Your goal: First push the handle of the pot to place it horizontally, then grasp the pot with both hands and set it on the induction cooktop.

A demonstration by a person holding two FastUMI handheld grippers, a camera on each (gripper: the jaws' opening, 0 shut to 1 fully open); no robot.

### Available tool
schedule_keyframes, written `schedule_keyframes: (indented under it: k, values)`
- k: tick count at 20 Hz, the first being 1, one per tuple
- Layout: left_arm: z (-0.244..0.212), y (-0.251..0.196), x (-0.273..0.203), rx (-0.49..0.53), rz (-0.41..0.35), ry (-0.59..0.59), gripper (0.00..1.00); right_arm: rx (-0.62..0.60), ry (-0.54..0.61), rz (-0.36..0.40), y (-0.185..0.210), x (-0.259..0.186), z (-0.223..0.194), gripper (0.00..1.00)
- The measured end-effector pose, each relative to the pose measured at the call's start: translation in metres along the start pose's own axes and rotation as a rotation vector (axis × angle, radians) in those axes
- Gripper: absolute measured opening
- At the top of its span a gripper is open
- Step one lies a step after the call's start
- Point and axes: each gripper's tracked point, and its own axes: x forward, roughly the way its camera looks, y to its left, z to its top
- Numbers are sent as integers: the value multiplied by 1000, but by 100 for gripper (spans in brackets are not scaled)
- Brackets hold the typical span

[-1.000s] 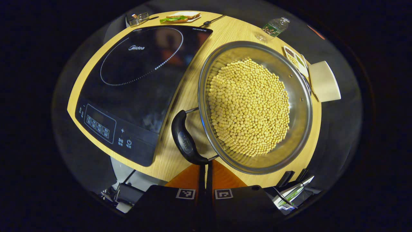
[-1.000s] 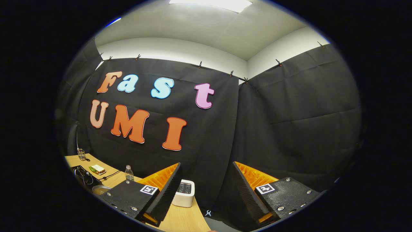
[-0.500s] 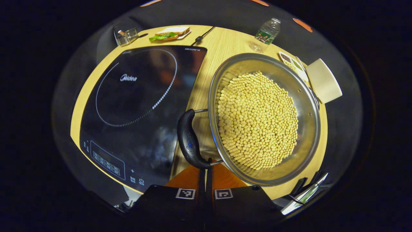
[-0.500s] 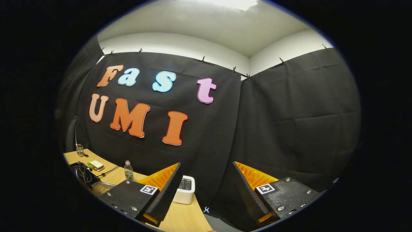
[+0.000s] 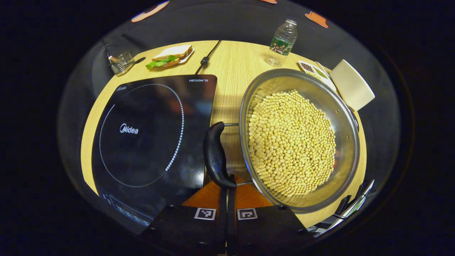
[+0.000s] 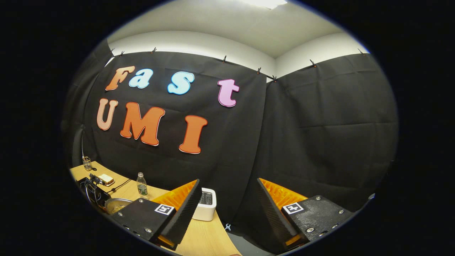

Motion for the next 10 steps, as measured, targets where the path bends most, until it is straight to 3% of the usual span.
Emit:
schedule_keyframes:
  k: [10]
  values:
    - [46, -2, 0, 131, -71, -65, 8, 30, 94, 45, 45, 15, -31, 95]
